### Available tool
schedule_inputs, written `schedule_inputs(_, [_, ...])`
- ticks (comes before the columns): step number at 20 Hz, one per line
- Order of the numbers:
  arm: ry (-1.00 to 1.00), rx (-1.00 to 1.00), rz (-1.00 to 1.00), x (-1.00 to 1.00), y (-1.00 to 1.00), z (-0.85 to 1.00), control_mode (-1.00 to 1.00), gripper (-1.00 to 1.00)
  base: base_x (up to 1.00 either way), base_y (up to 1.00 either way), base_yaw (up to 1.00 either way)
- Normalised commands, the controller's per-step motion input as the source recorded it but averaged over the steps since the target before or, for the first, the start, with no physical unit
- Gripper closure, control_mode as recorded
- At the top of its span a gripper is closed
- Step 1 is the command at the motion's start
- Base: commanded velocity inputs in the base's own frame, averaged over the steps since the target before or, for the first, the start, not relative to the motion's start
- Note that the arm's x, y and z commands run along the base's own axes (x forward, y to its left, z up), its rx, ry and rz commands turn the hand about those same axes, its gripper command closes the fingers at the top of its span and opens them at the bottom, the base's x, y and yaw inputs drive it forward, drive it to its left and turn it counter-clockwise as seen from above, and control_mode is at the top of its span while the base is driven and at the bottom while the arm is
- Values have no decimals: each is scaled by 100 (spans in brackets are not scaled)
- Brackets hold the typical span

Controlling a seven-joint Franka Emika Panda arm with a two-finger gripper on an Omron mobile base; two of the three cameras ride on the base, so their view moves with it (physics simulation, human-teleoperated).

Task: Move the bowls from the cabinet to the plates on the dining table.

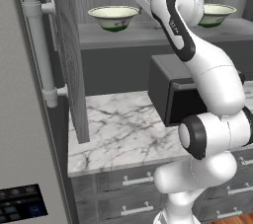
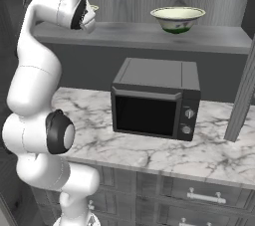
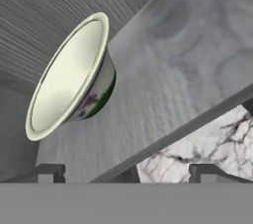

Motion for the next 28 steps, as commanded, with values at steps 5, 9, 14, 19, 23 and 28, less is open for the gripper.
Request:
schedule_inputs(5, [0, 0, 0, 44, 0, -8, -100, -100, 0, 0, 0])
schedule_inputs(9, [2, 1, 0, 38, 4, 0, -100, -100, 0, 0, 0])
schedule_inputs(14, [0, 2, 0, 12, 13, 0, -100, -100, 0, 0, 0])
schedule_inputs(19, [0, 1, 1, 16, 10, 0, -100, -100, 0, 0, 0])
schedule_inputs(23, [0, 0, 1, 35, 1, 0, -100, -100, 0, 0, 0])
schedule_inputs(28, [0, 0, 0, 40, 0, 4, -100, -100, 0, 0, 0])
